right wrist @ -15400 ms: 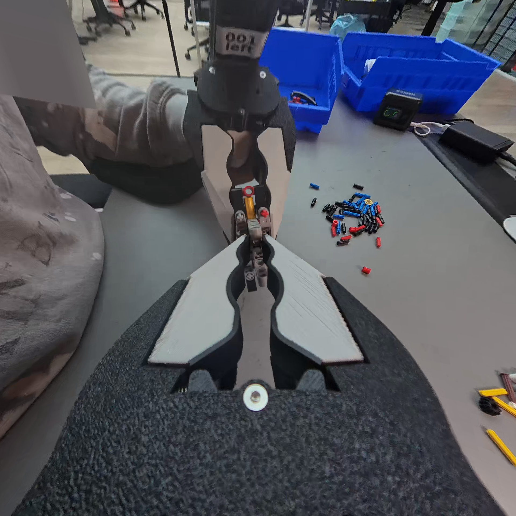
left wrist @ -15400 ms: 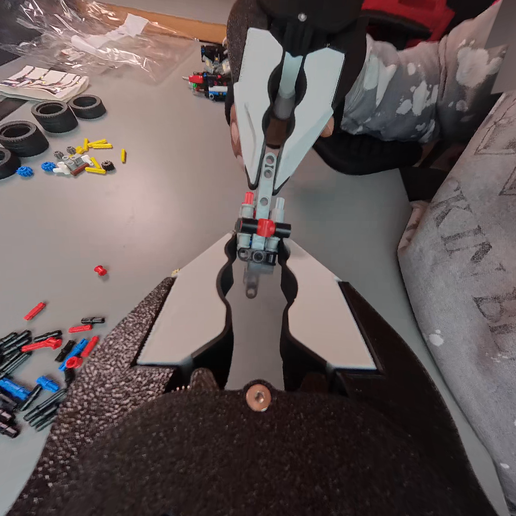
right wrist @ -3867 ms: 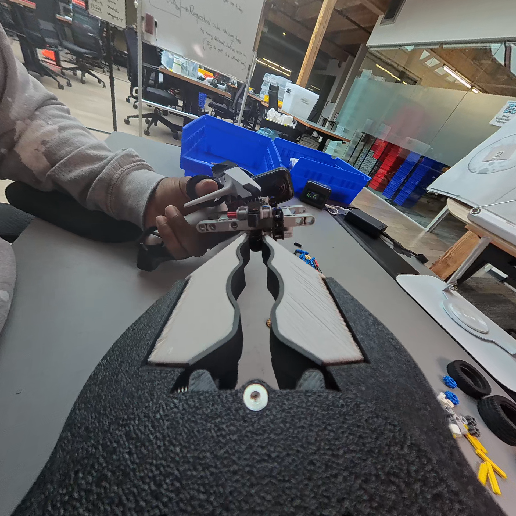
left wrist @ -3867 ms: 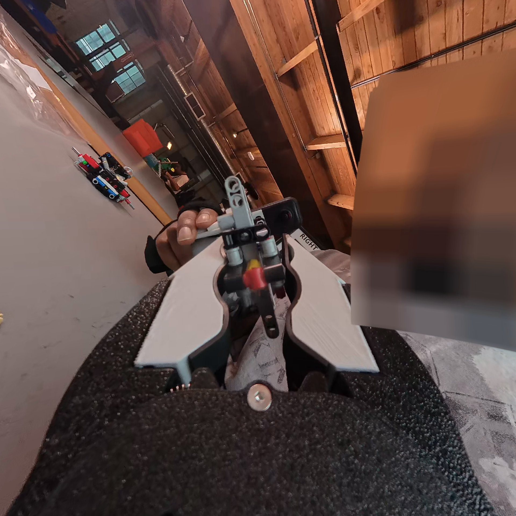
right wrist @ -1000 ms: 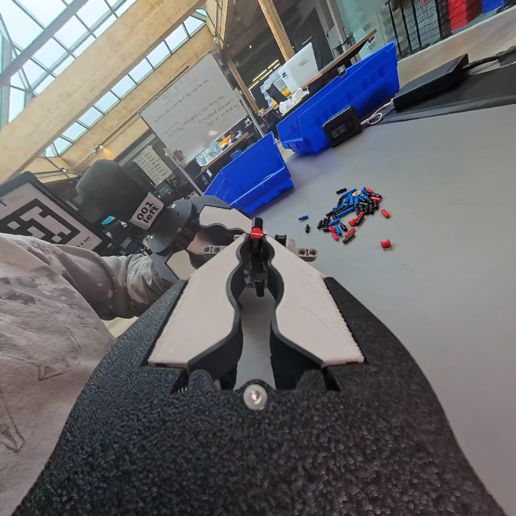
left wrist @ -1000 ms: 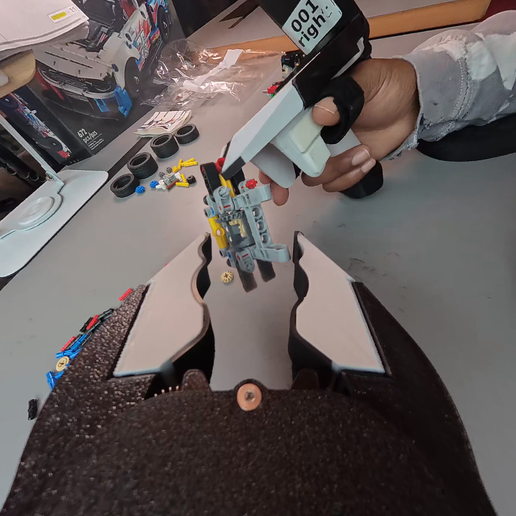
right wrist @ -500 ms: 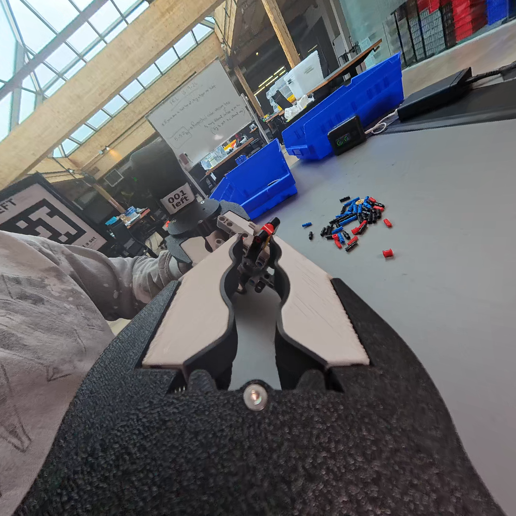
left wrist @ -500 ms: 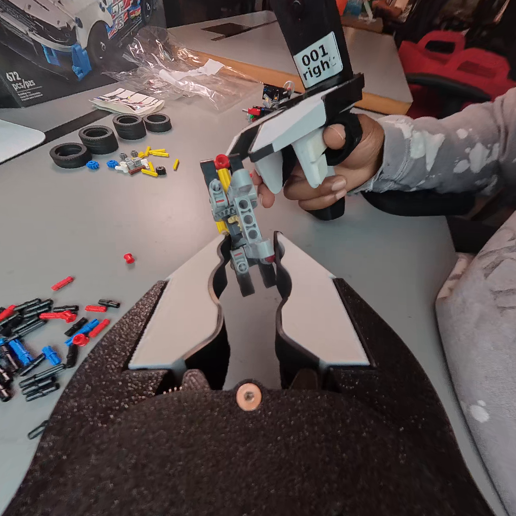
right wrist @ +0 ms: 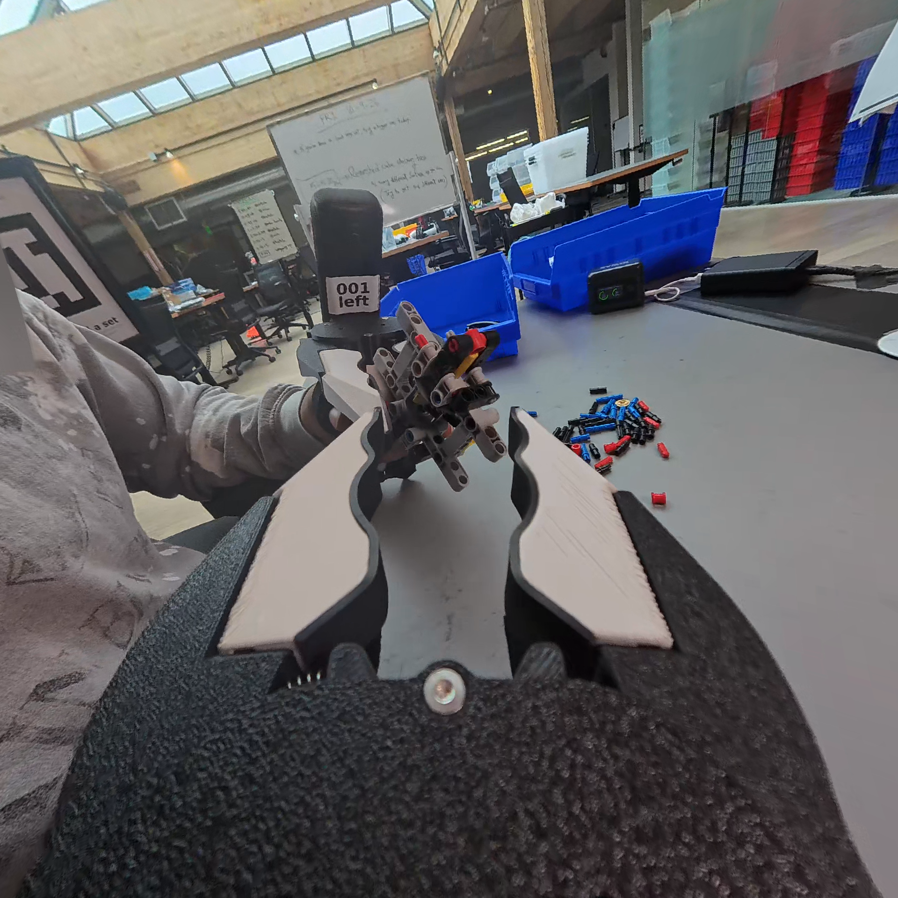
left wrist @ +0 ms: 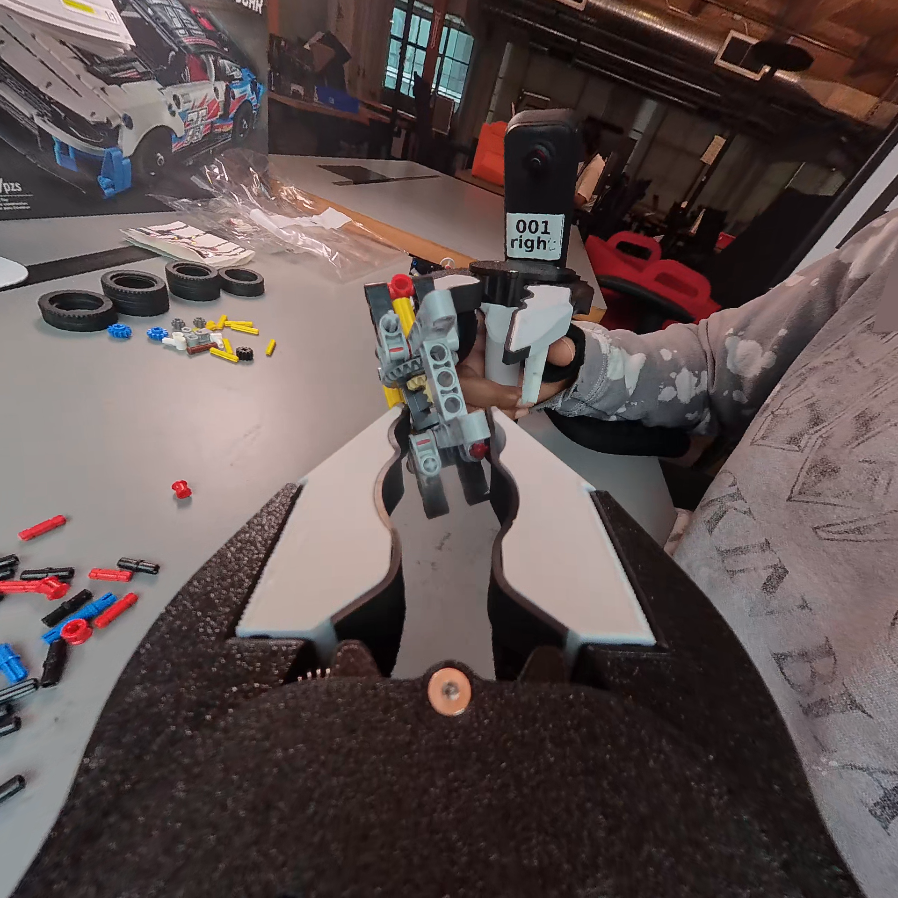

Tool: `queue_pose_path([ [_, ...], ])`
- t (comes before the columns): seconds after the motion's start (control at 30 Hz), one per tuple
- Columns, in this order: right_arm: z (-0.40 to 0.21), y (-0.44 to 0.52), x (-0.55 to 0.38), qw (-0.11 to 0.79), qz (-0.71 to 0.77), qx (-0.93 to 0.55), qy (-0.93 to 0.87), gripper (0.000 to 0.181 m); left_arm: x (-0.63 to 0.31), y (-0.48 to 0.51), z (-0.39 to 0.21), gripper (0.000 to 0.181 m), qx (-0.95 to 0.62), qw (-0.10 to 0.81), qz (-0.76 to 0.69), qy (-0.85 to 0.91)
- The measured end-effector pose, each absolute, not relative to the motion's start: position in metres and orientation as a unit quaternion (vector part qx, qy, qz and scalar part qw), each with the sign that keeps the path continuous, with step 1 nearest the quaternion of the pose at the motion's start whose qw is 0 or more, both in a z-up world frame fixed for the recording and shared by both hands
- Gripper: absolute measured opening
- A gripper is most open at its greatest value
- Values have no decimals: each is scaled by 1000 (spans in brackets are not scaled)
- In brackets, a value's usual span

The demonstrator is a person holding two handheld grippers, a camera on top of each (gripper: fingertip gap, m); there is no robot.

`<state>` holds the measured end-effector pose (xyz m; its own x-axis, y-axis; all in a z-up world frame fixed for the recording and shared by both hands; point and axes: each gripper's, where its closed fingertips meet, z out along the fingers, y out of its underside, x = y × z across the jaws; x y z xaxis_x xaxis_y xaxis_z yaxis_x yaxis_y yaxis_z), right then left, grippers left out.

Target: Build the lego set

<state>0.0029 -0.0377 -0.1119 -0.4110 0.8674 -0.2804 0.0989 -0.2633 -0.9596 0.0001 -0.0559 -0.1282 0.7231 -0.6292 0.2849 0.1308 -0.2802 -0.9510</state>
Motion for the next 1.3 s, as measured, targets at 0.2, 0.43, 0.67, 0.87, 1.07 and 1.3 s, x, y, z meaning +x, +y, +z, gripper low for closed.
queue_pose_path([
  [0.2,-105,-41,8,289,666,-438,-530,39,-6,-60,-104,30,-676,600,-408,133],
  [0.43,-114,-36,5,316,632,-446,-550,34,-31,-49,-112,30,-698,609,-368,87],
  [0.67,-124,-38,2,308,618,-458,-560,33,-28,-42,-142,29,-769,593,-169,171],
  [0.87,-148,-32,-5,276,583,-511,-568,39,-10,-45,-170,27,-777,546,-1,314],
  [1.07,-155,-41,-2,292,548,-481,-618,38,-4,-47,-178,27,-765,533,45,360],
  [1.3,-171,-43,8,373,415,-385,-735,27,6,-52,-171,27,-737,548,51,393],
])
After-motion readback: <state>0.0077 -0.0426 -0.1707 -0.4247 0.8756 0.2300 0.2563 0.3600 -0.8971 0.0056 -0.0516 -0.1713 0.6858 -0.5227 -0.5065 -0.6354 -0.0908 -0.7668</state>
